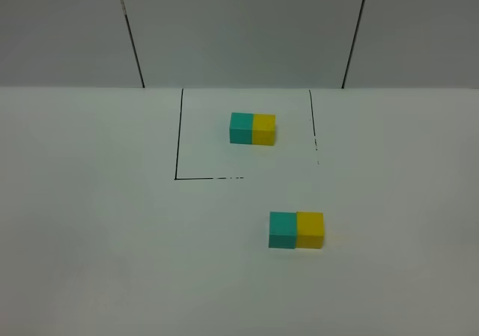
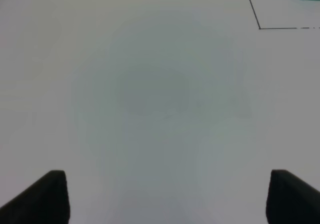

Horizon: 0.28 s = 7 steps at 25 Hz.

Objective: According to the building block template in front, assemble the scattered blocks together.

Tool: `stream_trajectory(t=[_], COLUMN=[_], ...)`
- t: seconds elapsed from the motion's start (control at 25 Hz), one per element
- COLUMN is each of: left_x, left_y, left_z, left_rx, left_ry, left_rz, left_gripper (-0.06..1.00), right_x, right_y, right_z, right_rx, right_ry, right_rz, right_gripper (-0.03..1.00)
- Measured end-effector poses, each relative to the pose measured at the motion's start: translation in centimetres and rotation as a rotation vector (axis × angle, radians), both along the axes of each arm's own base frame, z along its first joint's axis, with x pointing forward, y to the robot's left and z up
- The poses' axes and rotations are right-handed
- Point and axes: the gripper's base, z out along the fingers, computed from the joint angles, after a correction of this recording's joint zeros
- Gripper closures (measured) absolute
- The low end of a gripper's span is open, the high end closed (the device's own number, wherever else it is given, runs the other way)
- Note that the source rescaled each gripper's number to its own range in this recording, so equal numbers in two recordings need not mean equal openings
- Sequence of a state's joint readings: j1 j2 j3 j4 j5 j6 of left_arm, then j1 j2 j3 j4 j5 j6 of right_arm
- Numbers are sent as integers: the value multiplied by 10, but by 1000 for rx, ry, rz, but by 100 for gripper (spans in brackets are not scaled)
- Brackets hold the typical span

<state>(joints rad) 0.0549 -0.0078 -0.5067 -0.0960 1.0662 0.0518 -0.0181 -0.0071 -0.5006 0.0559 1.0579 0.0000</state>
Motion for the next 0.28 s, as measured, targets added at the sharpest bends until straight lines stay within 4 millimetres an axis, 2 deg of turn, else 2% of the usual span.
stream_trajectory(t=[0.28], left_x=[0], left_y=[0], left_z=[0], left_rx=[0], left_ry=[0], left_rz=[0], left_gripper=[23], right_x=[0], right_y=[0], right_z=[0], right_rx=[0], right_ry=[0], right_rz=[0], right_gripper=[-3])
